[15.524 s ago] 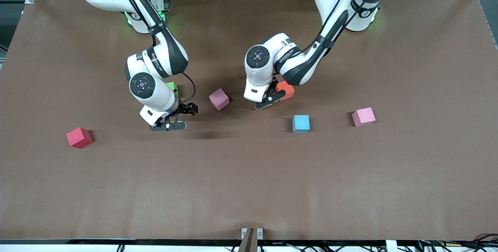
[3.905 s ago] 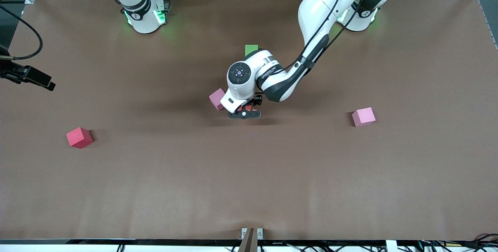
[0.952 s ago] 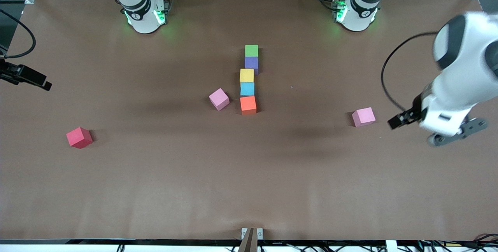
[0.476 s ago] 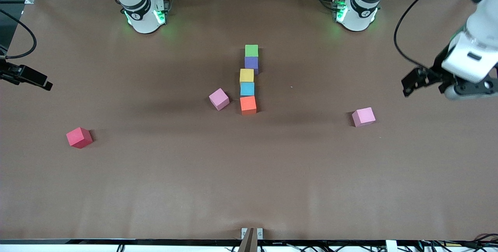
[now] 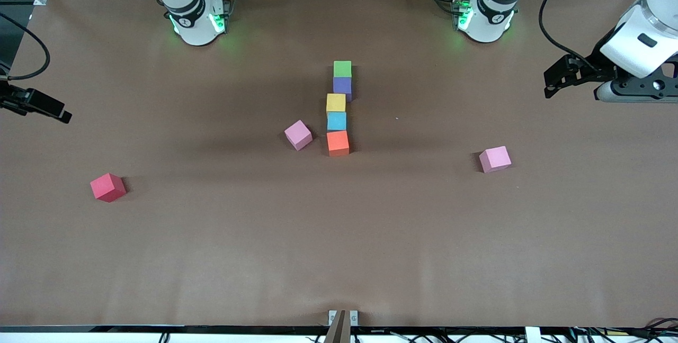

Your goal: Arrange blocks into number 1

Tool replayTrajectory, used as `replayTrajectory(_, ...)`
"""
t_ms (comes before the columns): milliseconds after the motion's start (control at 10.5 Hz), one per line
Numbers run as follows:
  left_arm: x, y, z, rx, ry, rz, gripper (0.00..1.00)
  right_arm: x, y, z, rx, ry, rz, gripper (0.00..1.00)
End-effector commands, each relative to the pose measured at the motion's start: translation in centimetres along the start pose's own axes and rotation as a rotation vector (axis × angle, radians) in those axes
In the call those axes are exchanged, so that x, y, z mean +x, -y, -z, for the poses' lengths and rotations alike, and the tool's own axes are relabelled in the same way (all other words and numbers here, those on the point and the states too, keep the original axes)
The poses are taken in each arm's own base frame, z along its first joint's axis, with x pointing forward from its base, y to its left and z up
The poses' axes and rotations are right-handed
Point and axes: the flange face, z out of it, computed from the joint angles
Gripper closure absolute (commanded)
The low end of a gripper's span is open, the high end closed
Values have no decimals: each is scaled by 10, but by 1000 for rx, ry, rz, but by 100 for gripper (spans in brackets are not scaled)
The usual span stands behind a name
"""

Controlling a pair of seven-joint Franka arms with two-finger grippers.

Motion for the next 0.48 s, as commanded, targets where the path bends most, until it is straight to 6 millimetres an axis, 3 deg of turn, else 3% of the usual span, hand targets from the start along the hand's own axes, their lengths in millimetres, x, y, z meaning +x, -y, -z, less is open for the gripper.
replayTrajectory(0,-3,1,10,-22,3,-29,0,-1,-2,2,12,2,4,0)
replayTrajectory(381,-2,0,9,-13,2,-32,0,-1,-2,2,12,2,6,0)
